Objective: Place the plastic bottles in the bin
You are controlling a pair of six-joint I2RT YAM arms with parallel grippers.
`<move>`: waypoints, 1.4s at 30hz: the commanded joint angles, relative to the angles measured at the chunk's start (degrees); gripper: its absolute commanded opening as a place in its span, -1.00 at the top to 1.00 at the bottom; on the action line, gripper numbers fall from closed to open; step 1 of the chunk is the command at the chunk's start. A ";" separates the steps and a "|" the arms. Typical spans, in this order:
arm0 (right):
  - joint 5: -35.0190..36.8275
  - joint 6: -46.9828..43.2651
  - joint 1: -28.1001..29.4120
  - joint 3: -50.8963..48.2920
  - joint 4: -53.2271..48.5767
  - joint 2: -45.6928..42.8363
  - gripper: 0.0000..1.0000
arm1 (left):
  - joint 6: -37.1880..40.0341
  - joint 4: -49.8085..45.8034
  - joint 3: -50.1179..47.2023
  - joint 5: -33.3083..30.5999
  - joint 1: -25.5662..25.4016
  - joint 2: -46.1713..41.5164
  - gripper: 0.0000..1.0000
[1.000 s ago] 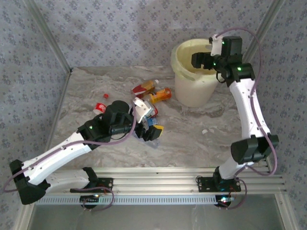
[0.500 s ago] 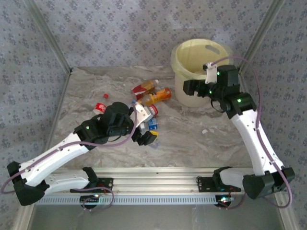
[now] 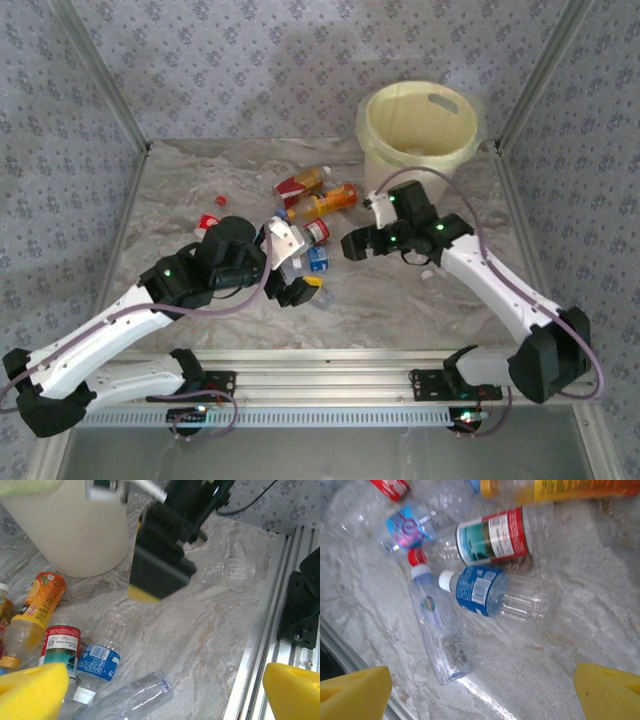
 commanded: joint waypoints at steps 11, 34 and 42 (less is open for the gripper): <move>15.54 -16.71 8.36 3.20 1.06 16.61 -1.00 | -1.77 1.10 -2.66 -2.16 -0.35 -4.53 -0.99; 22.12 -29.34 15.09 25.26 -12.74 38.22 -0.99 | -3.33 1.64 -4.25 -2.35 -0.35 -3.82 -0.99; 20.51 -27.07 13.35 23.10 -12.56 38.37 -0.90 | -3.57 2.41 -4.81 -2.39 -0.35 -3.85 -0.99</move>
